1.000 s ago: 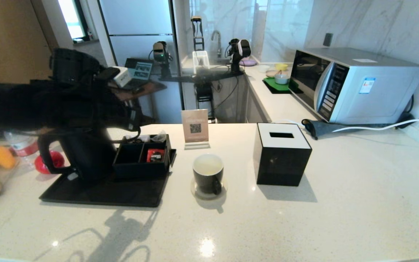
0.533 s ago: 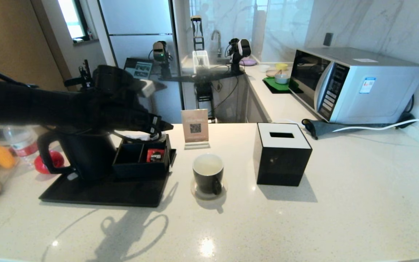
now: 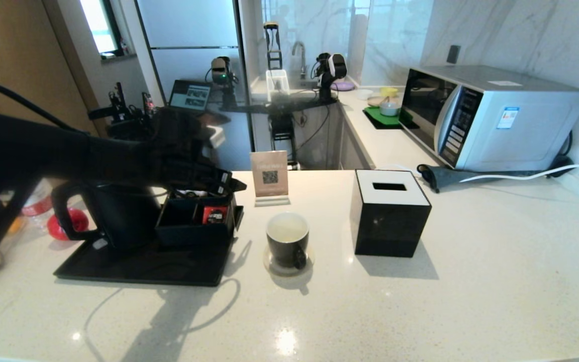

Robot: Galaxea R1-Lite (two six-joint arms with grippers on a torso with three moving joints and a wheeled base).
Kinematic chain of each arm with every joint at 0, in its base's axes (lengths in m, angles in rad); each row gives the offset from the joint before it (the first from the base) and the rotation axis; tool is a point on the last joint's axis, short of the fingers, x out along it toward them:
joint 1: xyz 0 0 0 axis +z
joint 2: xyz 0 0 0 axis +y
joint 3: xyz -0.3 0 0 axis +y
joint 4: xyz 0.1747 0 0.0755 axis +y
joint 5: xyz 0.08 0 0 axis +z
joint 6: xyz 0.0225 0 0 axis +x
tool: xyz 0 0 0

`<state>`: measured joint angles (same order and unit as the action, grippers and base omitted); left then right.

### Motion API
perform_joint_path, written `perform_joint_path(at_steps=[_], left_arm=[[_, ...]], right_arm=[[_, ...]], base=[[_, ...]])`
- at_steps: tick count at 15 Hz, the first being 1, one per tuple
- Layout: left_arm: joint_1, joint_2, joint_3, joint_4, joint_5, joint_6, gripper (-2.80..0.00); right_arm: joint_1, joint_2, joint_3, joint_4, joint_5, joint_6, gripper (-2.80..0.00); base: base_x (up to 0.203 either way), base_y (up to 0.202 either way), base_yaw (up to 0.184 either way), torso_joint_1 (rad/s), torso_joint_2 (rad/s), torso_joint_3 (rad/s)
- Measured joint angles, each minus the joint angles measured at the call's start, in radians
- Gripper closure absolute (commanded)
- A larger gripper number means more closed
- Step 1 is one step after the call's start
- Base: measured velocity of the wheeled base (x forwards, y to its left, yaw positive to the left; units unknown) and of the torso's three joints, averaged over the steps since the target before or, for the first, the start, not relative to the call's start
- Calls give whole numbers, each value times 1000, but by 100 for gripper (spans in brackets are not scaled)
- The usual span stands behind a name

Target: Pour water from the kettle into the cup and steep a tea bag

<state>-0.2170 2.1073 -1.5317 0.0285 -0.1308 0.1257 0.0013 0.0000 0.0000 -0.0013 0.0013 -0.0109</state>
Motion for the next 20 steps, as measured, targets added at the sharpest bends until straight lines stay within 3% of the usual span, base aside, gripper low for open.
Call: perform_joint_path(at_steps=[6, 20], left_arm=[[2, 74, -28, -131, 66, 23, -280], [17, 110, -30, -136, 84, 53, -280]], right_arm=[[0, 0, 0, 0, 0, -1, 0], [0, 0, 0, 0, 0, -1, 0]], base=[[0, 0, 0, 0, 0, 0], [0, 0, 0, 0, 0, 0]])
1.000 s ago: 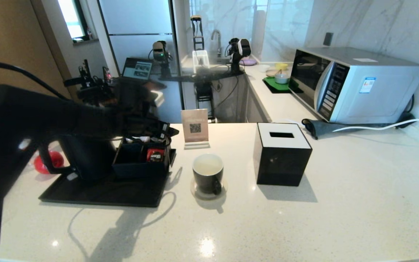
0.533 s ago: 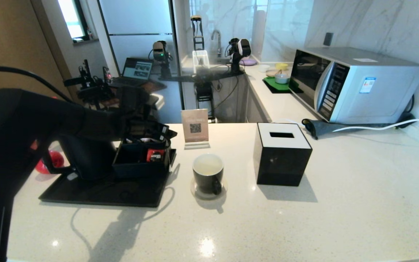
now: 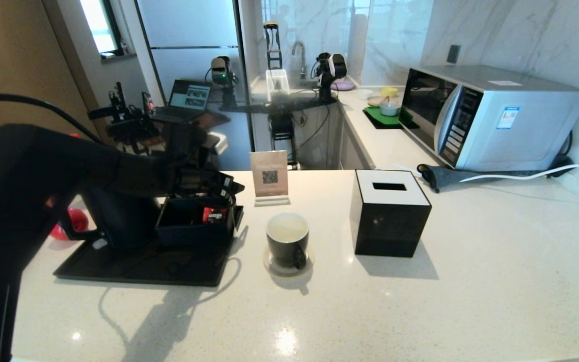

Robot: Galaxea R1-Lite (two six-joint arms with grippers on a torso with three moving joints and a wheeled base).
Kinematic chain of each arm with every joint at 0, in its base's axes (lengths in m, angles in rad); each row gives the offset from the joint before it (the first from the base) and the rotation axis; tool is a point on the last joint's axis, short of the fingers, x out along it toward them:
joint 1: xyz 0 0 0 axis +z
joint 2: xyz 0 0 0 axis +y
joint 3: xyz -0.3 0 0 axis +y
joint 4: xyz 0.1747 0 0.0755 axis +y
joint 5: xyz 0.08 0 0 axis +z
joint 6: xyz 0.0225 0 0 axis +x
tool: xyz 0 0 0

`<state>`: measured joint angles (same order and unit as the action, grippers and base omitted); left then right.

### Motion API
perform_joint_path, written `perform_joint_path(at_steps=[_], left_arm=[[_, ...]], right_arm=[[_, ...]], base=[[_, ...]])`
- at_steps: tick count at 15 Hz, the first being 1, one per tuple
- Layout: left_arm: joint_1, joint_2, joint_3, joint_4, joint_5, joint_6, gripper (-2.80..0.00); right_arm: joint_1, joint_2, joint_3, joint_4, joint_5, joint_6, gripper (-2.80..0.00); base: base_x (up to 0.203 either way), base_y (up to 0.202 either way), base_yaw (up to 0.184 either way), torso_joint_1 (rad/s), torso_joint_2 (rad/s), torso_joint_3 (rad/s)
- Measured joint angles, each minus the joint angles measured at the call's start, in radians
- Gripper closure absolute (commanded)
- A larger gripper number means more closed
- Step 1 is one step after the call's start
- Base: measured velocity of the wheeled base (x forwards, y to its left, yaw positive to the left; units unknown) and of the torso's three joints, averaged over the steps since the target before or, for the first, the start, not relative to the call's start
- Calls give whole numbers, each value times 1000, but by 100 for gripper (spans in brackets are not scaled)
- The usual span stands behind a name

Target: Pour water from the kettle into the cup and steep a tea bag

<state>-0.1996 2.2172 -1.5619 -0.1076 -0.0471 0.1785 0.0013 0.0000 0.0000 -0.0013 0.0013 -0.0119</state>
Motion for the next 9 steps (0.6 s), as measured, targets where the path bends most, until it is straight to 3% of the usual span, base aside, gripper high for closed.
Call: perform_joint_path(at_steps=[9], left_arm=[[3, 23, -9, -2, 10, 0, -280]], right_arm=[[0, 0, 0, 0, 0, 1, 0]], base=[[0, 0, 0, 0, 0, 0]])
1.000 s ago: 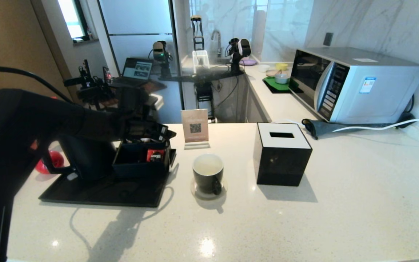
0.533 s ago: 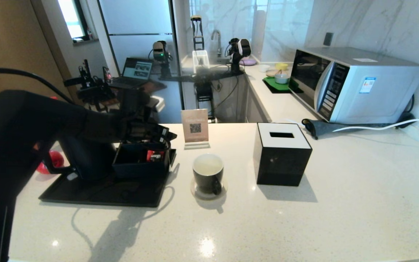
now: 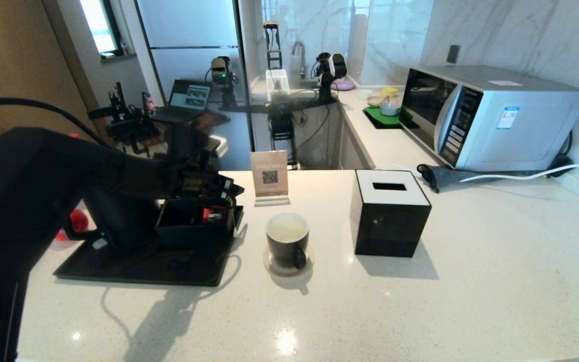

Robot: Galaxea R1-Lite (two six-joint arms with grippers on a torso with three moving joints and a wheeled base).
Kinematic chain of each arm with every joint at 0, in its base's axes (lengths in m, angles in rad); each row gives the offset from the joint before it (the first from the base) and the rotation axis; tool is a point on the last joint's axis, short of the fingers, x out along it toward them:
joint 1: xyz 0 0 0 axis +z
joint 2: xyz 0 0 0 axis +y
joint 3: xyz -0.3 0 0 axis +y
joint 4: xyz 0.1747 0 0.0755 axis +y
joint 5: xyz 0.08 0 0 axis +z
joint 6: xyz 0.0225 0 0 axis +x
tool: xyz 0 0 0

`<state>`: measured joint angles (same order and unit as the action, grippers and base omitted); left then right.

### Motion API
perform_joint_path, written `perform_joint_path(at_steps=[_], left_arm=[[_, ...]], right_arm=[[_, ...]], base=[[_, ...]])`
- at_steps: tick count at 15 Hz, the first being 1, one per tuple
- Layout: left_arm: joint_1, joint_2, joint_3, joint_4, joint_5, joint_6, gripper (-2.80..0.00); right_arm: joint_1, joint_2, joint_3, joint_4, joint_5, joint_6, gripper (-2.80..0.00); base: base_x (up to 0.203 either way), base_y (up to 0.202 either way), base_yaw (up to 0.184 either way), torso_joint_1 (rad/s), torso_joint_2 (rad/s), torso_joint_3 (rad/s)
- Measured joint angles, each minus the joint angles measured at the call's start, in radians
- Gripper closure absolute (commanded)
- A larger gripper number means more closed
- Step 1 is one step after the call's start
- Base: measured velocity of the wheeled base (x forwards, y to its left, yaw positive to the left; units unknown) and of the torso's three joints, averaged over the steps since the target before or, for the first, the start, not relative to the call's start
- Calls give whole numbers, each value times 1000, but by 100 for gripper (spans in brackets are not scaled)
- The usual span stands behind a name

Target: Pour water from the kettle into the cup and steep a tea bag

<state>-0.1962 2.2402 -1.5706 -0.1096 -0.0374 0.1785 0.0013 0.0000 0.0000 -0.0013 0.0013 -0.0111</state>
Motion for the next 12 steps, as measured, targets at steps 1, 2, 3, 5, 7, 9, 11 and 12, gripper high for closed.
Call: perform_joint_path(at_steps=[1, 2, 3, 5, 7, 9, 11, 12], left_arm=[[0, 2, 0, 0, -1, 0, -280], [-1, 5, 0, 0, 0, 0, -280], [-1, 7, 0, 0, -1, 0, -280], [-1, 11, 0, 0, -1, 0, 0], [-1, 16, -10, 0, -2, 0, 0], [-1, 27, -36, 0, 0, 0, 0], [-1, 40, -62, 1, 1, 0, 0], [-2, 45, -70, 1, 1, 1, 0]], right_arm=[[0, 0, 0, 0, 0, 0, 0], [0, 0, 0, 0, 0, 0, 0], [0, 0, 0, 0, 0, 0, 0], [0, 0, 0, 0, 0, 0, 0], [0, 0, 0, 0, 0, 0, 0], [0, 0, 0, 0, 0, 0, 0], [0, 0, 0, 0, 0, 0, 0], [0, 0, 0, 0, 0, 0, 0]], base=[[0, 0, 0, 0, 0, 0], [0, 0, 0, 0, 0, 0], [0, 0, 0, 0, 0, 0], [0, 0, 0, 0, 0, 0], [0, 0, 0, 0, 0, 0], [0, 0, 0, 0, 0, 0], [0, 0, 0, 0, 0, 0], [0, 0, 0, 0, 0, 0]])
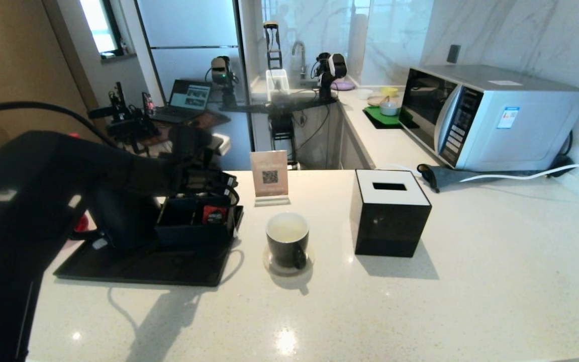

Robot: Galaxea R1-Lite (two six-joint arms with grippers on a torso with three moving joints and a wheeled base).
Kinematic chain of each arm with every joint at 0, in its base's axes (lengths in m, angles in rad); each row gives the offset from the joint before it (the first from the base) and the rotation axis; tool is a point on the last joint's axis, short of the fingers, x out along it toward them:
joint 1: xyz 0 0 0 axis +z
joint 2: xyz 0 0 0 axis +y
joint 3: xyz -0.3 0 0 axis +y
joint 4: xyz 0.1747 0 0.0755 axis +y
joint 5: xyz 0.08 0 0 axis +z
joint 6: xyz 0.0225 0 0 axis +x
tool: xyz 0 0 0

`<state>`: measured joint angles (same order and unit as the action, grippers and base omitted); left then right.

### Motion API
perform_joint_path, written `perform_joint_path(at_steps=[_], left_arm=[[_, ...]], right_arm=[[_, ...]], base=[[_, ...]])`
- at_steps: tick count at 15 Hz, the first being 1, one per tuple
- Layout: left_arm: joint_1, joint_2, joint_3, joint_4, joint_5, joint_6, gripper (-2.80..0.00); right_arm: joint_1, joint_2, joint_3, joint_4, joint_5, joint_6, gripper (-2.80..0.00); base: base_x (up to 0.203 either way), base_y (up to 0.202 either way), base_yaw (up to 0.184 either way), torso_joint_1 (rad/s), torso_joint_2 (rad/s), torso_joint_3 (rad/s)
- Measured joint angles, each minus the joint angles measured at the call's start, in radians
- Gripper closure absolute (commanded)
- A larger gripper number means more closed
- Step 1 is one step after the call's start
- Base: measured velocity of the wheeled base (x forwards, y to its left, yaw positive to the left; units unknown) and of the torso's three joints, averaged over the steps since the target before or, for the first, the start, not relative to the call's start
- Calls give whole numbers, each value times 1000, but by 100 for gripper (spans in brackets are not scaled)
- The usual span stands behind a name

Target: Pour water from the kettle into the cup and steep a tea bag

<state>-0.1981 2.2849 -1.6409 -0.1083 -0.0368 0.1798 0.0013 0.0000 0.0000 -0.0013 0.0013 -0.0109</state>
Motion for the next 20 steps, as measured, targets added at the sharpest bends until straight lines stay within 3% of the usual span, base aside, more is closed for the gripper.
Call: perform_joint_path(at_steps=[20], left_arm=[[0, -16, -32, 0, 0, 29, 0]], right_arm=[[0, 0, 0, 0, 0, -1, 0]], base=[[0, 0, 0, 0, 0, 0]])
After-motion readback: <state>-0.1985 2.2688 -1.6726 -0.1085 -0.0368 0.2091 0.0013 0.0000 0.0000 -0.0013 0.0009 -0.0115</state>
